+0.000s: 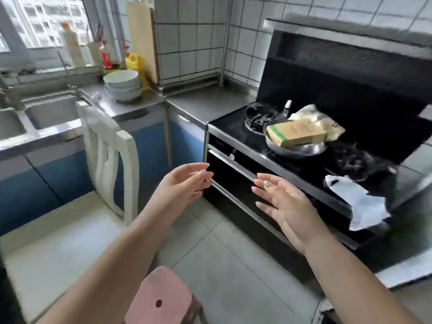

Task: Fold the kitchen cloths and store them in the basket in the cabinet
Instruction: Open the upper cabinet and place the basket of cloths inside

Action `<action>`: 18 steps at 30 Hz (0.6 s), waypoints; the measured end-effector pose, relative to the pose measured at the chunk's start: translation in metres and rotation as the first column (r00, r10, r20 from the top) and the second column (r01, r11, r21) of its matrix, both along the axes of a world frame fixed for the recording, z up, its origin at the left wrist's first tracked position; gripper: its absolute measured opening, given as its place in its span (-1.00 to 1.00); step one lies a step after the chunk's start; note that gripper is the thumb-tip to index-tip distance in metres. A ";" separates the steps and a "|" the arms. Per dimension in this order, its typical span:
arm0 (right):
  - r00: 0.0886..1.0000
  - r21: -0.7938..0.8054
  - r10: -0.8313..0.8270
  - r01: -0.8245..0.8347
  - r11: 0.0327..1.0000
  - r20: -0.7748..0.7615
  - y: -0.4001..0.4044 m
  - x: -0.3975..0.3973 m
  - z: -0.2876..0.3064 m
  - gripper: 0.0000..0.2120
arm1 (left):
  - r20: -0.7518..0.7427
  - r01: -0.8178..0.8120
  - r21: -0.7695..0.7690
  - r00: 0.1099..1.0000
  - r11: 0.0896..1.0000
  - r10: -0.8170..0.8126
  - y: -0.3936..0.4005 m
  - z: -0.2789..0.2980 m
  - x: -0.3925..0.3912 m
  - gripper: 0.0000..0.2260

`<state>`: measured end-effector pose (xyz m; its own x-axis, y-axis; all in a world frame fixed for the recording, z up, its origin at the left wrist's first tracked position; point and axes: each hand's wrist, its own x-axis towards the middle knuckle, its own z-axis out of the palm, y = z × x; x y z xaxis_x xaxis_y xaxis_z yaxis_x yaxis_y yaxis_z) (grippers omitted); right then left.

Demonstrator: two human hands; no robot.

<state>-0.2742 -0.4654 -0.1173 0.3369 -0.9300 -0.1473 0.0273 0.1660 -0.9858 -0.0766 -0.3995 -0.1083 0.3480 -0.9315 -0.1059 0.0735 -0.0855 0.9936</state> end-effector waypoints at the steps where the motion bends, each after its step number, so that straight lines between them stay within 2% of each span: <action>1: 1.000 -0.034 -0.016 0.016 0.999 -0.006 -0.019 -0.016 0.007 -0.83 | 0.014 0.027 -0.022 1.000 0.999 -0.027 -0.023 0.007 -0.013 -0.84; 5: 0.995 -0.170 -0.094 0.097 0.981 0.026 -0.105 -0.082 0.056 -0.83 | 0.103 0.161 -0.125 0.983 0.979 -0.149 -0.128 0.054 -0.073 -0.83; 10: 0.985 -0.377 -0.164 0.171 0.910 0.052 -0.196 -0.130 0.126 -0.84 | 0.209 0.266 -0.258 0.954 0.929 -0.215 -0.235 0.125 -0.117 -0.86; 18: 0.959 -0.579 -0.281 0.245 0.777 0.029 -0.306 -0.160 0.219 -0.86 | 0.425 0.367 -0.440 0.889 0.820 -0.170 -0.367 0.228 -0.136 -0.85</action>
